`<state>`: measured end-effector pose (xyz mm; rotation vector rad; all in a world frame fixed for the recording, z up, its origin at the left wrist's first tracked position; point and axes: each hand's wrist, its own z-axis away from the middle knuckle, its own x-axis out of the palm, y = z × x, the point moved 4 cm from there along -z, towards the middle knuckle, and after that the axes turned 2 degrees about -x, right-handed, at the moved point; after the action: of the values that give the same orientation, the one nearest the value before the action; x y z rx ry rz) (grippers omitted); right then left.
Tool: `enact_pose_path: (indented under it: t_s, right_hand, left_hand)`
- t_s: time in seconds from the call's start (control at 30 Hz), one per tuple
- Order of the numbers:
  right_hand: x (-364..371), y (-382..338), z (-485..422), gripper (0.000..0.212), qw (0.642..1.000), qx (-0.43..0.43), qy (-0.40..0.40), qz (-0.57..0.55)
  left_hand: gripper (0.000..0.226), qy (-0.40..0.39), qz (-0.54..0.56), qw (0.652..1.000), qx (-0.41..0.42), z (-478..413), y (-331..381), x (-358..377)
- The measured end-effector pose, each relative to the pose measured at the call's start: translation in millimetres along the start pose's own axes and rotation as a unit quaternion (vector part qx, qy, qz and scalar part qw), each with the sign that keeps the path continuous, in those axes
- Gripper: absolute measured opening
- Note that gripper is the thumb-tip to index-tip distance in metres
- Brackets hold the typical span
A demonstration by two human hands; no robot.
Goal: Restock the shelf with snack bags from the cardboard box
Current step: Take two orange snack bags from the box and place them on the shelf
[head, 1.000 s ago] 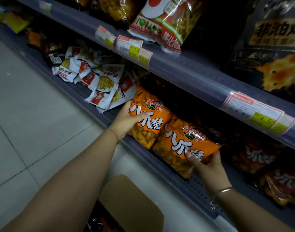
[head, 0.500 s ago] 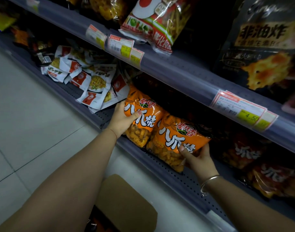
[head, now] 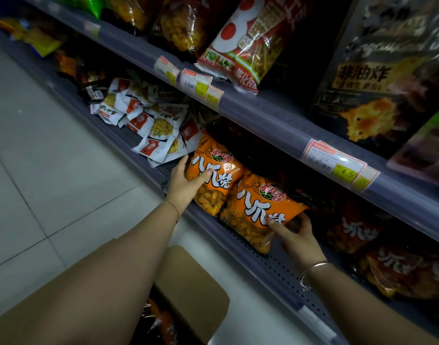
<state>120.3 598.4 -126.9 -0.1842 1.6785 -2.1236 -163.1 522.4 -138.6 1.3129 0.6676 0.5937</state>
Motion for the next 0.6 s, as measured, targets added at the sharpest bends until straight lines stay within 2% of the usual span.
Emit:
enact_pose_path:
  t_s: [0.1, 0.17, 0.23, 0.37, 0.47, 0.6]
  right_hand:
    - [-12, -4, 13, 0.083, 0.999, -0.026, 0.042, 0.017]
    - [-19, -8, 28, 0.067, 0.995, -0.061, 0.077, 0.033]
    - [-19, -13, 47, 0.047, 0.991, -0.106, 0.073, 0.043]
    - [7, -16, 82, 0.024, 0.983, -0.167, -0.057, 0.054]
    - [42, -16, 107, 0.022, 0.964, -0.189, -0.173, 0.066]
    - [95, -7, 140, 0.021, 0.935, -0.177, -0.299, 0.072]
  left_hand:
    - [0.091, 0.024, 0.008, 1.0, 0.005, 18, 1, -13]
    - [0.076, 0.033, 0.003, 0.999, 0.015, 38, 1, -24]
    - [0.063, 0.04, -0.016, 0.998, 0.038, 66, 0, -37]
    - [0.045, 0.055, -0.071, 0.994, 0.067, 139, -6, -76]
    - [0.042, 0.062, -0.086, 0.992, 0.071, 195, -11, -109]
    - [0.043, 0.101, -0.121, 0.987, 0.029, 265, -25, -158]
